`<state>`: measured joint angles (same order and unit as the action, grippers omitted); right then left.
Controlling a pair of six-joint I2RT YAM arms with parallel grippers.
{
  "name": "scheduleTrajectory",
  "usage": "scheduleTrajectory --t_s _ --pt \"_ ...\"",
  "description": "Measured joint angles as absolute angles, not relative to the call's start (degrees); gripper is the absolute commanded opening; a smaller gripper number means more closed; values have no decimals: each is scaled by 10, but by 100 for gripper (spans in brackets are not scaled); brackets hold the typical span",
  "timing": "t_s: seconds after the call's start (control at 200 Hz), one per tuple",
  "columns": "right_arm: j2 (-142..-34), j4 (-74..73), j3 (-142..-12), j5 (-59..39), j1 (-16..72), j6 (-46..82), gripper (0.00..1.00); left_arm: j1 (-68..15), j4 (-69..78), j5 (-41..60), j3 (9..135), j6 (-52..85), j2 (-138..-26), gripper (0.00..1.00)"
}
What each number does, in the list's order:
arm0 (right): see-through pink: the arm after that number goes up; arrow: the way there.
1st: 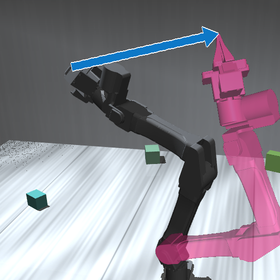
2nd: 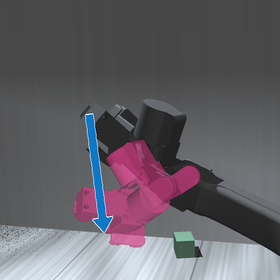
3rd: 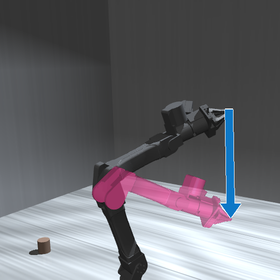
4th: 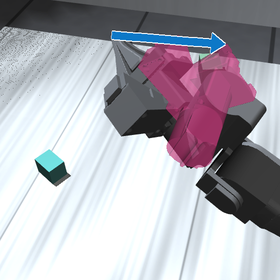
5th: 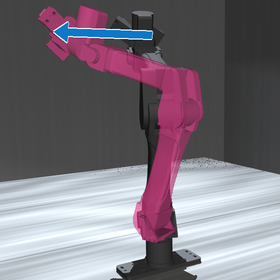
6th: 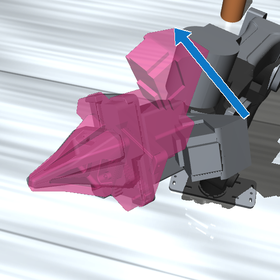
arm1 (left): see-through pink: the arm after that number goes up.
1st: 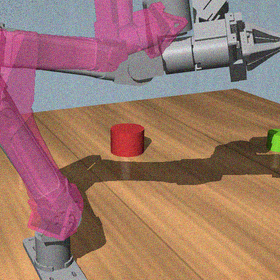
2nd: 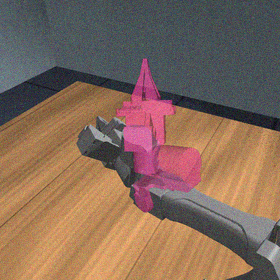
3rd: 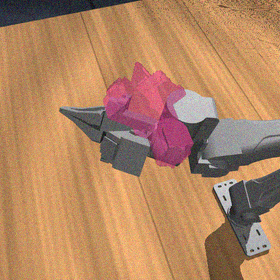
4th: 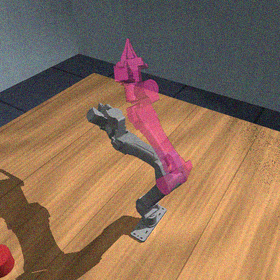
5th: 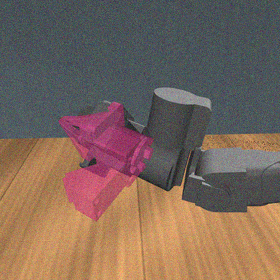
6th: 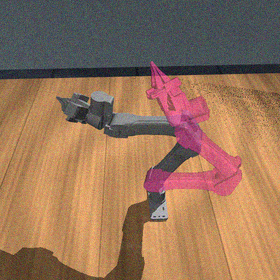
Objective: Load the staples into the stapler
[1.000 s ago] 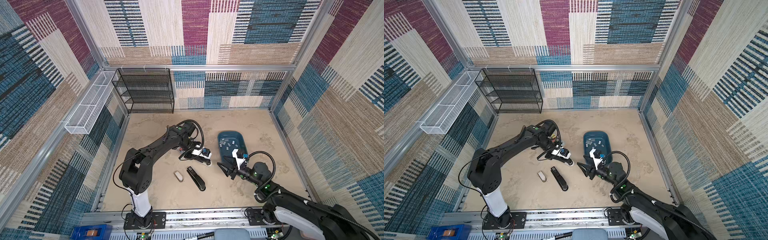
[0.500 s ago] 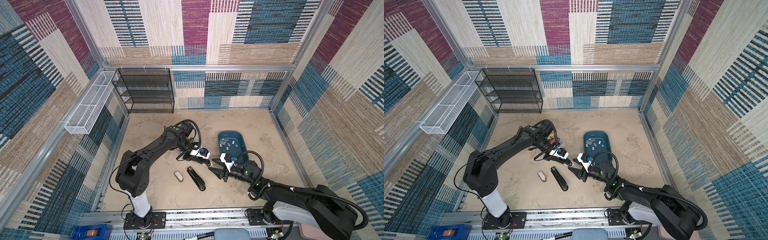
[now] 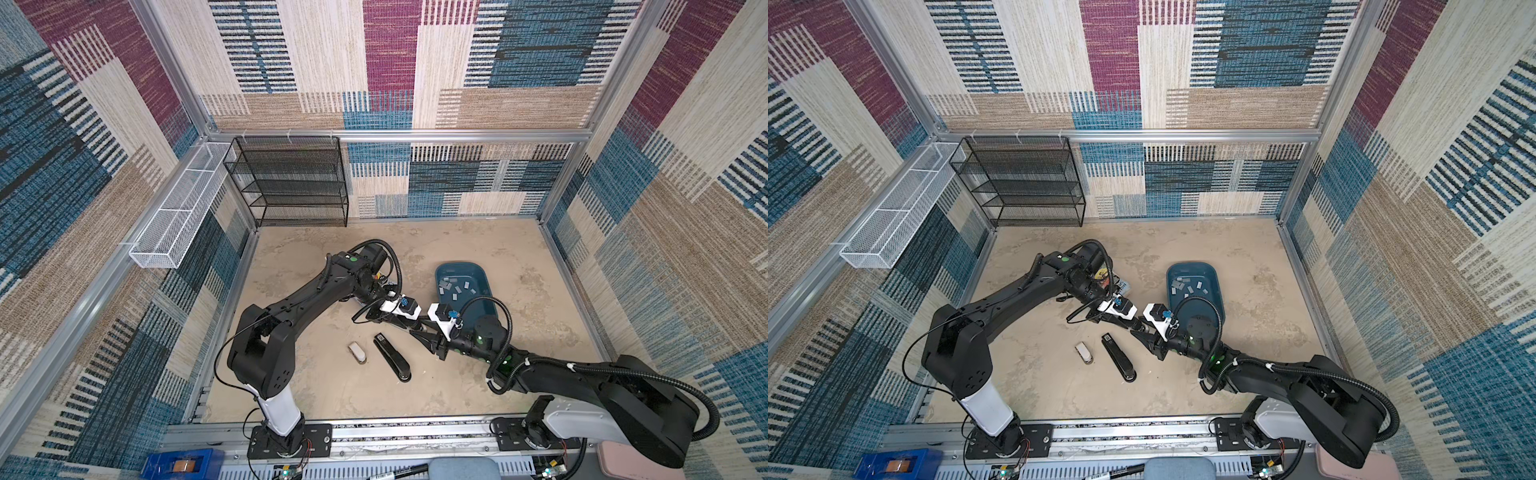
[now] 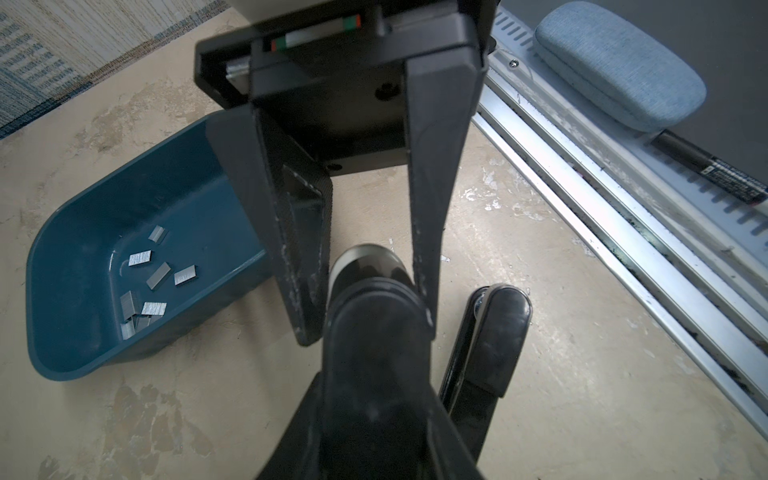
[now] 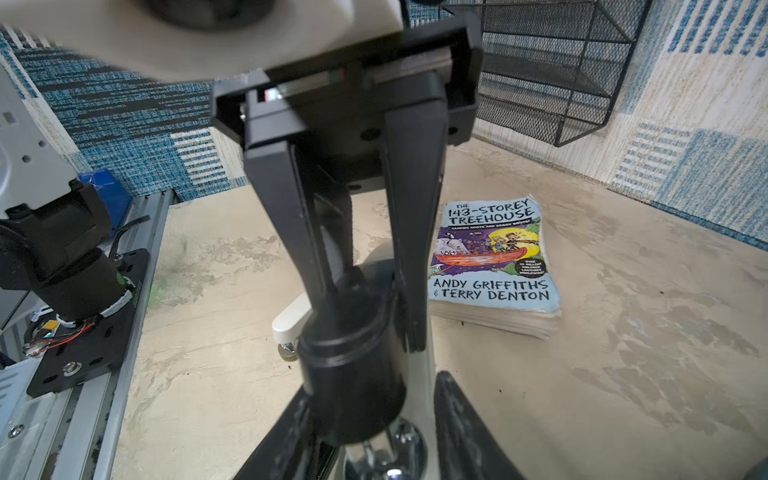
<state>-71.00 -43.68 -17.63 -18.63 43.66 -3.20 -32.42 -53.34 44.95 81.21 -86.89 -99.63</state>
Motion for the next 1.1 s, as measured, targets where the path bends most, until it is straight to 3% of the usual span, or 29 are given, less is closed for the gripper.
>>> scheduleTrajectory --t_s 0.205,0.295,0.806,0.957,1.102 --pt "-701 -420 -182 -180 443 -42 35 -324 -532 449 815 -864 -996 0" --pt "-701 -416 -186 -175 447 -44 41 -324 -533 449 817 -862 -996 0" --pt "-697 -387 -195 -128 476 -54 45 -326 -542 436 820 -850 -996 0" --pt "-693 -382 -195 -119 482 -54 35 -322 -543 436 820 -843 -996 0" --pt "-697 -379 -196 -114 484 -54 36 -323 -545 432 820 -842 -996 0"
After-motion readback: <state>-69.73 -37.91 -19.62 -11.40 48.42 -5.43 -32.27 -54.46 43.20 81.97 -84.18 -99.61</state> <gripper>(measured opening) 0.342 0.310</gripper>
